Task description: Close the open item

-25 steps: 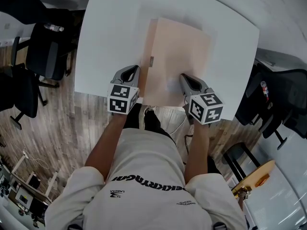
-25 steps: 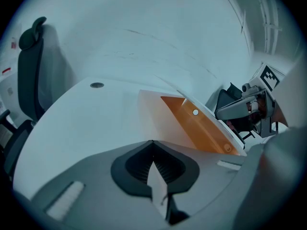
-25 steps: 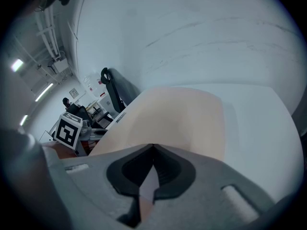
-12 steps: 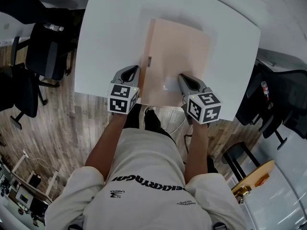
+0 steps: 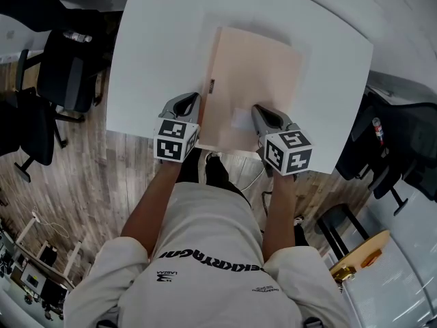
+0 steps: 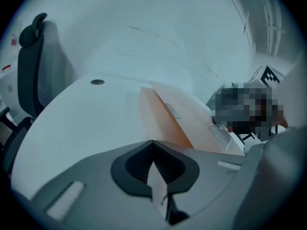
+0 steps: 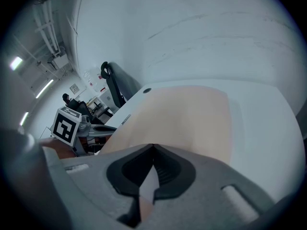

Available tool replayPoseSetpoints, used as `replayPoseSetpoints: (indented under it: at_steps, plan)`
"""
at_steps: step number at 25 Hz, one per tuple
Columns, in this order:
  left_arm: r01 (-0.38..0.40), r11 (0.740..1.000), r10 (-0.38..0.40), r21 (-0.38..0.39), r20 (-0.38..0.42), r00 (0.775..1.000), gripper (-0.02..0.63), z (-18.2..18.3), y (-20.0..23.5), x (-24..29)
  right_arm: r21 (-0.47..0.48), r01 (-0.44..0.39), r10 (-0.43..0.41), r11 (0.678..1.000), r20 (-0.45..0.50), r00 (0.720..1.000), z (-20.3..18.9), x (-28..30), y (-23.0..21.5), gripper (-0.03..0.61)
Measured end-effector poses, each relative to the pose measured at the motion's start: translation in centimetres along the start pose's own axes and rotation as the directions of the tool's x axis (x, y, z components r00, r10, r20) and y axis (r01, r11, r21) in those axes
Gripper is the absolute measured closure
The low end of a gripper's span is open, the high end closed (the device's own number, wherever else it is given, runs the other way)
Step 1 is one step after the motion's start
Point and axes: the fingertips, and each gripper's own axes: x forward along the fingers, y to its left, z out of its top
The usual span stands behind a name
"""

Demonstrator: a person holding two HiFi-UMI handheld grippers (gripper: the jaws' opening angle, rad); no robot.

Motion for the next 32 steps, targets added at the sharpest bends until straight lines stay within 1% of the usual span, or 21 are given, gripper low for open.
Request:
replayPoseSetpoints:
  at_steps: [20,25,32]
  plan:
    - [-0.004,1.0,0.004,-0.004,0.001,1.0,0.612,0.0,-0.1,0.1,0.005,-0.01,0.01,1.0,-0.032,0.999,-0.5,0.8,0.1,0.578]
    - [-0.005,1.0,0.005,-0.002,0.003,1.0,0.612,0.2,-0.1,0.1,-0.005,-0.002,0.001,1.0,-0.042,0.999,-0.6,1.1,0.2,0.578]
    - [-0.007,1.0,0.007,0.002,0.003,1.0,0.612,0.2,-0.2,0.3,-0.044,0.015,-0.018,0.999,-0.072,0.997,-0.8,1.6,0.1,0.578]
